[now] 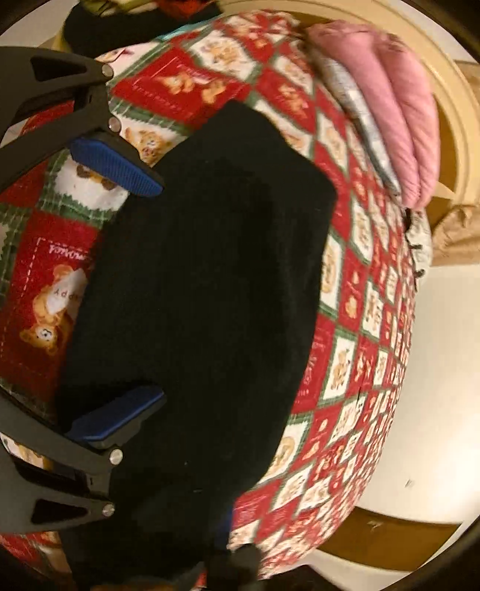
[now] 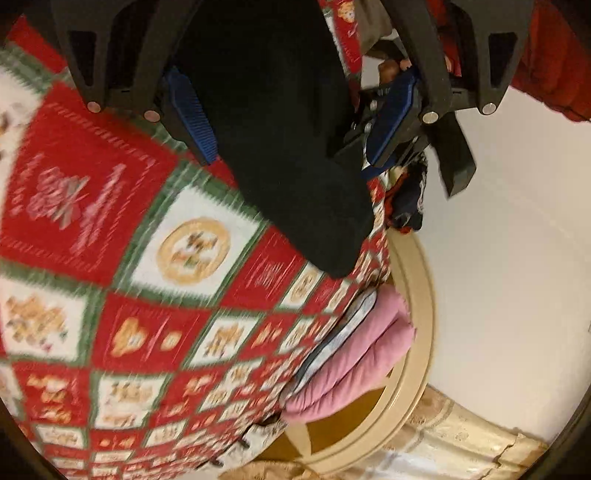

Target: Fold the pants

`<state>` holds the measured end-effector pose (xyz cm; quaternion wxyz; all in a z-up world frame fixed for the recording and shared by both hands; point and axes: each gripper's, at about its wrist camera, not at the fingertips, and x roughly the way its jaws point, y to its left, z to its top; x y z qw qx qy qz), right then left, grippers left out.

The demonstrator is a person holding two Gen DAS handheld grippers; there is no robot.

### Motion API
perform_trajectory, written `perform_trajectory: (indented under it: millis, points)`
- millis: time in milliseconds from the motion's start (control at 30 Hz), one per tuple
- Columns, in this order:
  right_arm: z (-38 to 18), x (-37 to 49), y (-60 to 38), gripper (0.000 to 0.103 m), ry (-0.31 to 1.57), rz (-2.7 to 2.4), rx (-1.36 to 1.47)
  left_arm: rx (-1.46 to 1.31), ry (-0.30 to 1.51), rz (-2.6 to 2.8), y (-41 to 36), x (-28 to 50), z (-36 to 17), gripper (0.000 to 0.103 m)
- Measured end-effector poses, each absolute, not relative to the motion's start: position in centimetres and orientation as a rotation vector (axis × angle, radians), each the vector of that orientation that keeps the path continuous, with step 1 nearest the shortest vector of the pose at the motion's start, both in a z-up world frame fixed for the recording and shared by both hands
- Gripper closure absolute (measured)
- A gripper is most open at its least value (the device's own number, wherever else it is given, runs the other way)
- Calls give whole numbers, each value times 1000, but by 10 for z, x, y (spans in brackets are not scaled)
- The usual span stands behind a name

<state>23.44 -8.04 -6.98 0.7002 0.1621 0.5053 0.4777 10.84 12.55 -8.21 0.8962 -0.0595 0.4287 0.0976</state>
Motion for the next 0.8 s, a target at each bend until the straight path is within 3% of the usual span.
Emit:
perform_trajectory:
  millis: [200, 467, 800]
  points:
    - [-65, 213, -69, 19, 1161, 1104, 283, -93, 874, 239, 115, 104, -84, 0]
    - [-65, 239, -76, 19, 1150, 1136, 459, -116, 885, 231, 119, 106, -85, 0]
    - [-85, 248, -64, 20, 1325, 1324, 611, -124, 891, 220, 120, 107, -84, 0]
